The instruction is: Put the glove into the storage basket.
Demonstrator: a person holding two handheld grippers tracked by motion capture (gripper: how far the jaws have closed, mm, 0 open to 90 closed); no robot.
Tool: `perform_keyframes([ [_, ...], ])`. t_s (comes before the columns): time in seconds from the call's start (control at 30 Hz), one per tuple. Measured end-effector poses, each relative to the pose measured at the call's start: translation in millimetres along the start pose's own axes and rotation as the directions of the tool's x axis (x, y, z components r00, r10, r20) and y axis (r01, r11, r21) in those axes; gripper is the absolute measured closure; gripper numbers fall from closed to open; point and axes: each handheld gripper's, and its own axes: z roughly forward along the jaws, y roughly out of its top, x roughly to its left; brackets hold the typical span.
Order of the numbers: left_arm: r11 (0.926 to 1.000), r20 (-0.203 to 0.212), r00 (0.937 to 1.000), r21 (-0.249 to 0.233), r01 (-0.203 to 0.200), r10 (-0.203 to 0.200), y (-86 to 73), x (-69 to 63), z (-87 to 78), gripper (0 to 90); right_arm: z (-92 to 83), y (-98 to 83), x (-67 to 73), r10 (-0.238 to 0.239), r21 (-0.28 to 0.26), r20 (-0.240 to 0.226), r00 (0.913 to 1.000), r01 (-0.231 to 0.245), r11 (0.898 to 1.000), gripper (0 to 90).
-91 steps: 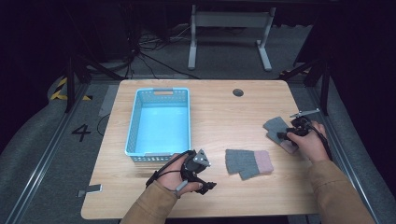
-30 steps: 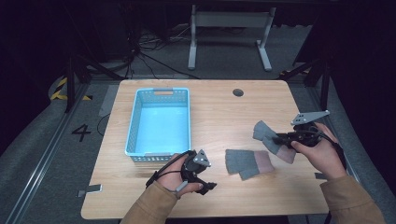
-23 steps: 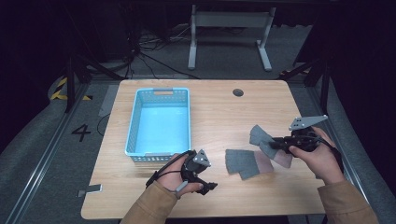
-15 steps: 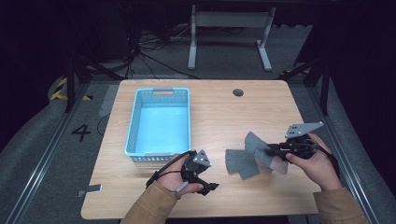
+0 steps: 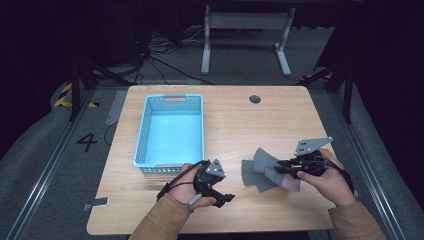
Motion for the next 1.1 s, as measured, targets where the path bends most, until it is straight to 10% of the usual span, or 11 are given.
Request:
perform_keyframes([
  [0.43,0.9975,0.026,0.9976,-0.027,0.066,-0.065,2.3,5.5,4.7,65.6,30.8,-2.1,7.8,-0.069,0.099,0.007,0.9976,0.068,0.993,79.4],
  [0.67,0.9969,0.023,0.9972,-0.034,0.072,-0.071,4.5,4.3,10.5,70.4,41.3,-5.2,12.7,-0.073,0.126,-0.008,0.9973,0.073,0.989,76.3],
  [0.9,0.9965,0.015,0.9968,-0.026,0.079,-0.079,7.5,2.7,12.6,74.4,16.5,-6.2,9.1,-0.038,0.059,0.034,0.9987,0.036,0.998,71.9],
  [1.1,0.9923,0.093,0.9901,-0.055,0.111,-0.106,11.8,1.5,18.1,69.0,-3.3,-17.9,0.5,-0.003,0.058,0.093,0.9956,-0.003,0.998,71.3],
])
